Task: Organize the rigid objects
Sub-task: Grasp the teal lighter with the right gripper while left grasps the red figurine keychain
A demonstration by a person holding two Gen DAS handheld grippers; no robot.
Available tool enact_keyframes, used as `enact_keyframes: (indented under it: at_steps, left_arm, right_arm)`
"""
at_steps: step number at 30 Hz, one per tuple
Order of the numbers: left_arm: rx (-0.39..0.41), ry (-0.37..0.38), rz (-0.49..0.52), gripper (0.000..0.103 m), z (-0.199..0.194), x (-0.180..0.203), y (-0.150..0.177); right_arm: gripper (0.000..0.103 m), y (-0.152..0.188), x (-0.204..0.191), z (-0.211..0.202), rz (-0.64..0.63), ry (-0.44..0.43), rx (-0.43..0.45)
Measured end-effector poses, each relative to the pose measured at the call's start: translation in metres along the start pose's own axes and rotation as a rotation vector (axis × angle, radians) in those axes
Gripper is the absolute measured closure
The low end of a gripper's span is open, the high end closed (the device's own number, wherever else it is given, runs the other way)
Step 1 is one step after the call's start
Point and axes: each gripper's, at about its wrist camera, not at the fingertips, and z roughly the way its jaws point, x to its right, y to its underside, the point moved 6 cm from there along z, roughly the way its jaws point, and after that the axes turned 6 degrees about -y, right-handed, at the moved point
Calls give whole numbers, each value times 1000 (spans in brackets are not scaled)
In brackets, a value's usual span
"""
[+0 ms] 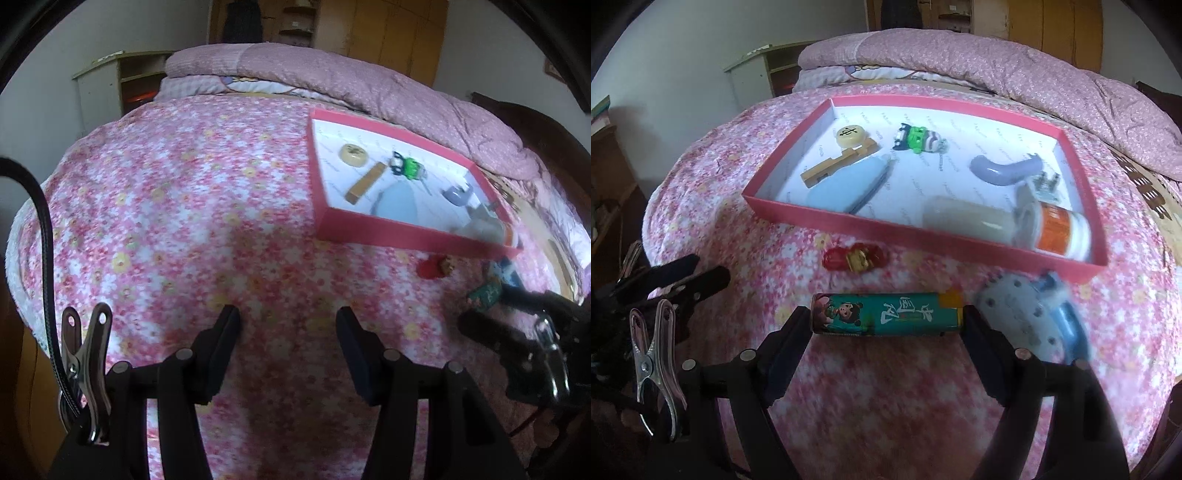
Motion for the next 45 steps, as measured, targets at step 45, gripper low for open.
enact_keyframes:
  at_steps: [45]
  left_arm:
    - [47, 108, 277, 73, 20, 133, -15]
  right_arm:
    - [12, 85, 40, -29, 46, 116, -34]
